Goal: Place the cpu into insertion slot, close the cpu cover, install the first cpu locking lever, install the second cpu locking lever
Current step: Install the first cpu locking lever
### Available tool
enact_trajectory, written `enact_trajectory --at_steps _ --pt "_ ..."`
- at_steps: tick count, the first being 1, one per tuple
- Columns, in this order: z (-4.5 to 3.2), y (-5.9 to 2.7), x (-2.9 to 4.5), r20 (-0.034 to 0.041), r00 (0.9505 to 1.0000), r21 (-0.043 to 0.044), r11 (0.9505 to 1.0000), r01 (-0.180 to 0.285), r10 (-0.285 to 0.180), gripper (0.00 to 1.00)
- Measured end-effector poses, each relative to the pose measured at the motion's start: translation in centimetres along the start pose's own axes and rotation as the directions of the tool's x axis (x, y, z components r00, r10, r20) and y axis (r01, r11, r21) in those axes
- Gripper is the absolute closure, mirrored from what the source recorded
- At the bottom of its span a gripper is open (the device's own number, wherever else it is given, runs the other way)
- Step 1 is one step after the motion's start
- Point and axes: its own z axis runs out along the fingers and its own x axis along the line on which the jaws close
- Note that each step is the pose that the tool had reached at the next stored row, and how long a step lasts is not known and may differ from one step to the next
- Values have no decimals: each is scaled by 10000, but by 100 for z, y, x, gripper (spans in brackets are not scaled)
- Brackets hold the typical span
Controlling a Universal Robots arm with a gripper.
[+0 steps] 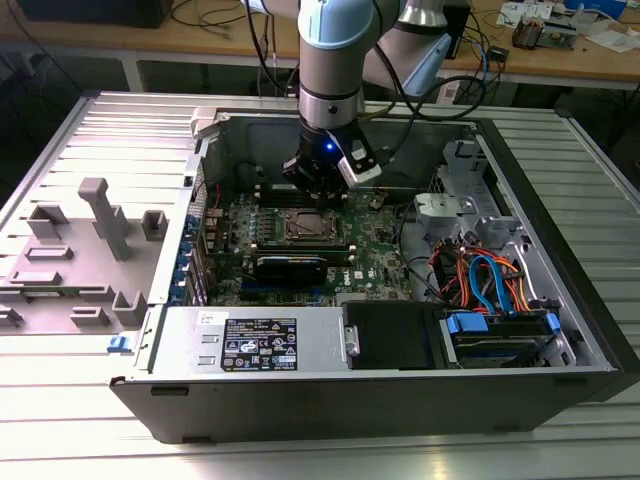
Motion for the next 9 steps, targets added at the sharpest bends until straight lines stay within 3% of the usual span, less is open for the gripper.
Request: enact_trajectory --at_steps 1,9 --pt "-3 -34 2 -1 10000 0 10000 -1 1 89" --pt "-4 -51 2 0 10000 1 10000 -1 1 89"
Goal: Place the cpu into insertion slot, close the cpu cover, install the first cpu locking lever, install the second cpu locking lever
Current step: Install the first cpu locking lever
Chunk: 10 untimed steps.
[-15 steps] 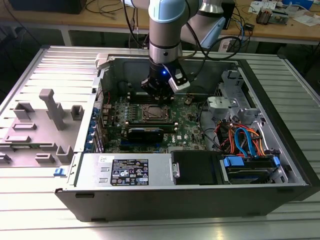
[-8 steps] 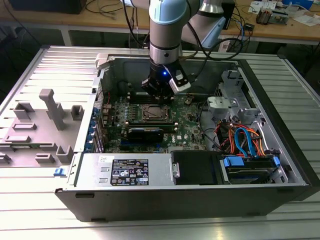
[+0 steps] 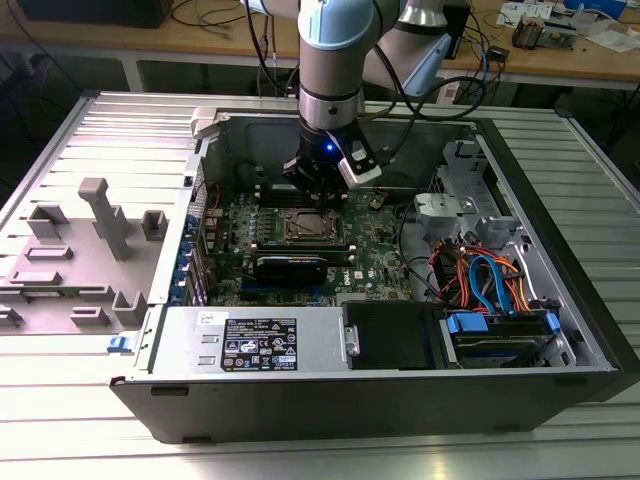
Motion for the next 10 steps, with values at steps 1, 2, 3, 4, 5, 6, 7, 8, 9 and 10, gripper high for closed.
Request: enact_trajectory --at_steps 1,2,3,4,5,6,7,8,9,10 --pt "0 -2 0 0 10000 0 10000 0 0 89" --pt "0 -4 0 0 10000 0 10000 0 0 89" --pt "0 -6 0 0 10000 0 10000 1 -1 89" --pt "-1 -9 0 0 10000 0 10000 1 -1 89" --pt "-1 -10 0 0 10000 0 10000 1 -1 89" --pt "-1 -13 1 0 10000 0 10000 0 0 89" --pt "-1 -15 1 0 10000 0 10000 1 -1 89" --pt "-1 -16 1 0 10000 0 10000 0 0 89" --pt "-2 -21 1 0 10000 0 10000 0 0 89" --pt "-2 -25 1 0 10000 1 10000 0 0 89"
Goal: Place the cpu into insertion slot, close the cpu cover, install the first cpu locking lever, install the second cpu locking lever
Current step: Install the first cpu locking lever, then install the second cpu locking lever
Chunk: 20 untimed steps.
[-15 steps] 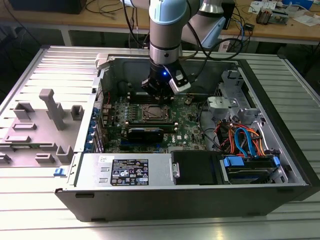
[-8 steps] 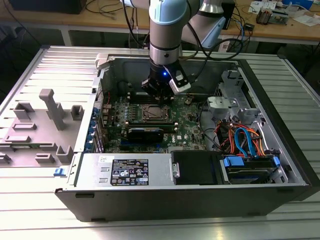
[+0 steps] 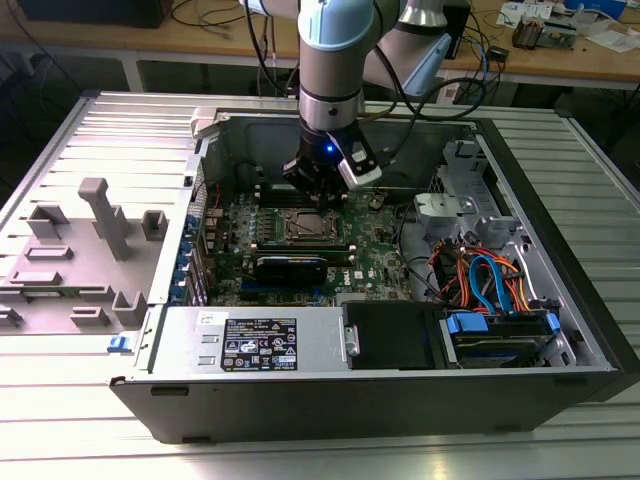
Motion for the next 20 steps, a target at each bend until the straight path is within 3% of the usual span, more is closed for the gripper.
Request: enact_trajectory --at_steps 20 --pt "-3 -47 2 0 10000 0 10000 0 0 89"
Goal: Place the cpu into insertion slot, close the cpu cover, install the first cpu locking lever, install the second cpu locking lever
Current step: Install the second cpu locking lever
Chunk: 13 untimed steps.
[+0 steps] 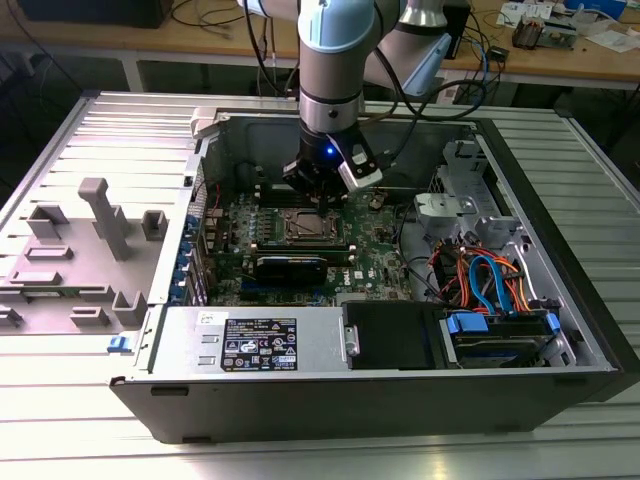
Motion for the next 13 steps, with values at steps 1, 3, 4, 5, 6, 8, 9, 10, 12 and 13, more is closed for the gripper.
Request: enact_trajectory --at_steps 1,3,4,5,6,8,9,10,12,13 --pt "0 -2 0 -1 10000 0 10000 0 0 89" --pt "-1 -6 0 0 10000 0 10000 0 0 89" --pt "0 -8 0 0 10000 -1 10000 0 0 89" --pt "-1 -8 0 -1 10000 0 10000 -1 1 89" --pt "-1 -10 1 0 10000 0 10000 0 0 89" --pt "-2 -26 1 -1 10000 0 10000 0 0 89" --pt "-3 -35 2 -1 10000 0 10000 0 0 89" --pt "-3 -45 2 -1 10000 0 10000 1 -1 89" --pt "-5 -72 3 0 10000 0 10000 1 -1 89" --pt "-5 -80 3 0 10000 0 10000 0 0 89"
